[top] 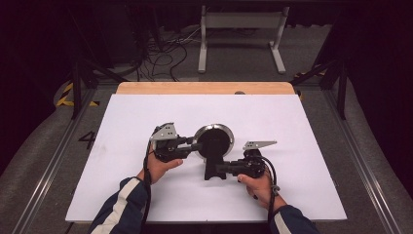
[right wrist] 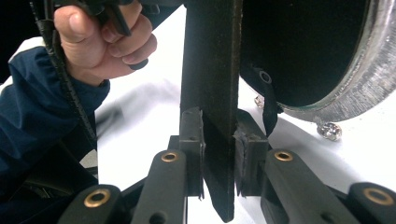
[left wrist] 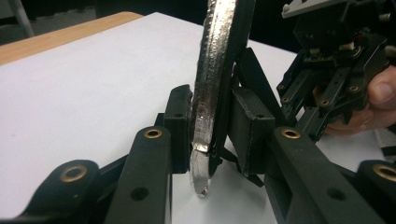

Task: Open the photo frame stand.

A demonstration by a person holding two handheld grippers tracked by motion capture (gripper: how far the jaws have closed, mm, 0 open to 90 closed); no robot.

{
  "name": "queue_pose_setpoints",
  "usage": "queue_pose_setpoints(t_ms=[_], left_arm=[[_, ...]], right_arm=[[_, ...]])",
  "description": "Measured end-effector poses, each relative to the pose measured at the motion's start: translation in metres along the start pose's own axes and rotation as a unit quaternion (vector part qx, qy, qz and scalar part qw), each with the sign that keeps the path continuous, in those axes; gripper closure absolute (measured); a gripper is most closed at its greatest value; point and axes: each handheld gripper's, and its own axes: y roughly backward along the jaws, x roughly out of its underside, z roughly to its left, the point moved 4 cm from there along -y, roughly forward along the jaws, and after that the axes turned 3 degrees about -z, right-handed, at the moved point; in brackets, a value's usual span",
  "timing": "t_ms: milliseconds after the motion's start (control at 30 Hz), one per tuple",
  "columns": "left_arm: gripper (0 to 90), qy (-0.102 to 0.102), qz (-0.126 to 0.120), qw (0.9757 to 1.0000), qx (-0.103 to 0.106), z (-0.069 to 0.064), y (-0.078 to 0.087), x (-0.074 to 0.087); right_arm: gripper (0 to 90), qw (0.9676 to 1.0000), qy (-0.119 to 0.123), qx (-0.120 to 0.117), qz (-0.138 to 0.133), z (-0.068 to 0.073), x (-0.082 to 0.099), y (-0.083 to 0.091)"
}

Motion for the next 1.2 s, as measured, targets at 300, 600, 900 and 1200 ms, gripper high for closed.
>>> queue_pose_setpoints(t_ms=[300, 600, 900, 1200], left_arm=[[75.1, -0.033, 0.017, 0.9989, -0.03, -0.003, -0.003, 0.0], [74.4, -0.069, 0.02, 0.9956, -0.061, -0.008, -0.007, -0.003], [74.8, -0.132, 0.031, 0.9857, -0.101, -0.012, -0.009, -0.007], [71.1, -0.068, 0.012, 0.9962, -0.052, -0.006, -0.008, 0.006]], right_arm=[[75.3, 0.9999, 0.005, 0.008, -0.003, 0.0, -0.001, 0.001], [74.4, 0.9999, -0.001, 0.013, -0.007, -0.002, -0.002, 0.004], [72.6, 0.9998, -0.005, 0.017, -0.009, -0.003, -0.003, 0.006], [73.3, 0.9998, 0.005, 0.02, 0.001, -0.002, -0.001, 0.004]])
